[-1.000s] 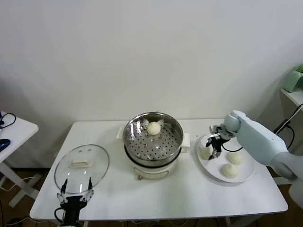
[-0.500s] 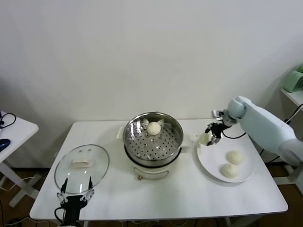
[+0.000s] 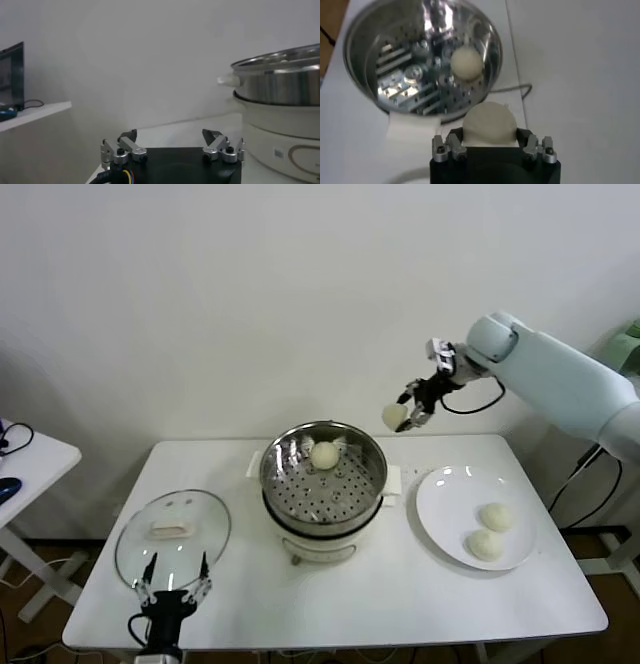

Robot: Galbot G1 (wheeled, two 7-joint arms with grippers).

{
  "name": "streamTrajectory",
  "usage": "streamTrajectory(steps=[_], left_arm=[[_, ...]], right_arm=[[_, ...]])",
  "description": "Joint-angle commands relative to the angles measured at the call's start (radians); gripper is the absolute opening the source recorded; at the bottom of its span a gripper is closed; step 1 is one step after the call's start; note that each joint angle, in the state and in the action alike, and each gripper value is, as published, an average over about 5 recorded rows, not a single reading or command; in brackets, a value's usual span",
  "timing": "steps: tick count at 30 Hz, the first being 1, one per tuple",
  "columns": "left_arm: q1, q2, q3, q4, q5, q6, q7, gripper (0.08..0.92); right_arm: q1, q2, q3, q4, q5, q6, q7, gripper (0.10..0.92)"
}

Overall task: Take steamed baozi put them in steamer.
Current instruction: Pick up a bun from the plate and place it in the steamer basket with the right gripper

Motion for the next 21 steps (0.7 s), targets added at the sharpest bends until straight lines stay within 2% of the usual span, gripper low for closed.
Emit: streamTrajectory(steps=[1, 10, 21], left_arm=[[-0.019, 0.007, 0.032, -0.008, 0.042, 0.018, 0.001, 0.823], [-0.02, 0.004, 0.055, -0.01, 0.058, 0.028, 0.0, 0.823], [-0.014, 0.009, 0.051, -0.005, 0.045, 0.03, 0.0, 0.823]], right_arm=[[0.074, 0.15, -0.105, 0.061, 0.196, -0.045, 0.032, 0.686], [-0.012, 0.282, -0.144, 0.017, 0.181, -0.04, 0.042, 0.687], [-0.074, 0.341, -0.209, -0.036, 0.131, -0.015, 0.036, 0.684]])
